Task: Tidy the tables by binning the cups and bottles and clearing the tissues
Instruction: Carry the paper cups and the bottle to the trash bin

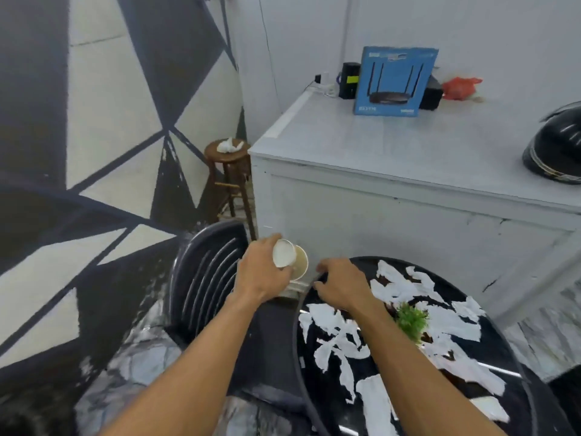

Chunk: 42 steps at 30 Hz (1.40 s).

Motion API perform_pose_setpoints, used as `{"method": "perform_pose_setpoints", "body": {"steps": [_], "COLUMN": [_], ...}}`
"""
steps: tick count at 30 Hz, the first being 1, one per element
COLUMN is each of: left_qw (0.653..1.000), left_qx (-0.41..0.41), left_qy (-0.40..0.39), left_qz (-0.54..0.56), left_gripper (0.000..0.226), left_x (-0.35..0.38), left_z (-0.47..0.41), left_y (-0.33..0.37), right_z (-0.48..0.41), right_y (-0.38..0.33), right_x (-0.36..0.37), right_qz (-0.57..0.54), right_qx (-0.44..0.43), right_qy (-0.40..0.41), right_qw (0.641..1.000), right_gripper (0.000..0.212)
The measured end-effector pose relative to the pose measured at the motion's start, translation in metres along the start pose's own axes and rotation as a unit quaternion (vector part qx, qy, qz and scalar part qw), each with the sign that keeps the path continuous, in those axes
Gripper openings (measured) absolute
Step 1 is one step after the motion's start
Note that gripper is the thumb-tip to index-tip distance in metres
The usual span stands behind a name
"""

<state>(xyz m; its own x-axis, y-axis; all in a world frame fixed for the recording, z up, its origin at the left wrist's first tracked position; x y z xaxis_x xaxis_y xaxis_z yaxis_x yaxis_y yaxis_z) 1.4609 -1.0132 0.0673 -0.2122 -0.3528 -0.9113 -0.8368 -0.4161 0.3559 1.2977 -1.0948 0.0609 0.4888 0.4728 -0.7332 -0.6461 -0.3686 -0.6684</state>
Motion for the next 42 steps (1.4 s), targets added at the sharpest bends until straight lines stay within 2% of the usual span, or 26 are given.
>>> {"method": "perform_pose_setpoints", "body": {"steps": [2, 7, 11, 17, 22, 26, 31, 39, 42], "left_qw": [0.998, 0.976, 0.936, 0.873, 0.831, 0.798, 0.755, 0.717, 0.712], "left_qx": [-0.043, -0.177, -0.319, -0.458, -0.538, -0.590, -0.643, -0.691, -0.698], "left_qy": [0.035, 0.127, 0.146, 0.164, 0.132, 0.103, 0.106, 0.080, 0.061], "left_qz": [0.004, -0.008, -0.034, -0.041, -0.057, -0.069, -0.077, -0.050, -0.040], "left_gripper": [0.066, 0.068, 0.069, 0.070, 0.069, 0.072, 0.072, 0.072, 0.073], "left_x": [-0.035, -0.099, -0.136, -0.162, -0.158, -0.156, -0.158, -0.136, -0.125], "left_z": [0.033, 0.133, 0.217, 0.305, 0.347, 0.350, 0.349, 0.367, 0.370], "left_y": [-0.047, -0.164, -0.259, -0.348, -0.417, -0.477, -0.538, -0.604, -0.631], "right_z": [0.008, 0.032, 0.056, 0.088, 0.100, 0.085, 0.064, 0.055, 0.051], "right_y": [-0.044, -0.159, -0.239, -0.309, -0.342, -0.377, -0.419, -0.455, -0.457], "right_x": [0.034, 0.138, 0.233, 0.359, 0.446, 0.506, 0.563, 0.643, 0.667], "right_qz": [-0.001, 0.038, 0.076, 0.102, 0.116, 0.110, 0.123, 0.155, 0.164], "right_qx": [-0.033, -0.140, -0.204, -0.279, -0.303, -0.308, -0.322, -0.317, -0.303], "right_qy": [-0.020, -0.085, -0.176, -0.308, -0.389, -0.438, -0.476, -0.521, -0.528], "right_qw": [0.999, 0.986, 0.960, 0.904, 0.862, 0.837, 0.809, 0.777, 0.776], "right_gripper": [0.044, 0.024, 0.023, 0.033, 0.021, 0.023, 0.020, 0.030, 0.027]}}
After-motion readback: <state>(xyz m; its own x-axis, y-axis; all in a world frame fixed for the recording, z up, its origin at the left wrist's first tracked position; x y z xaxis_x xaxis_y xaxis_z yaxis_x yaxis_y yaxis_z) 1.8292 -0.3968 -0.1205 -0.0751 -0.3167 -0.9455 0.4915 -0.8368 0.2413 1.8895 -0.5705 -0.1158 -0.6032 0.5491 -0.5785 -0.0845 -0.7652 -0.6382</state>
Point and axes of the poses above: each hand's wrist, its own z-axis away from the middle knuckle, its own x-axis out of the palm, y = z × x, the point moved 4 cm from there along -z, towards the middle knuckle, and after that the axes turned 15 degrees about -z, right-handed, at the moved point
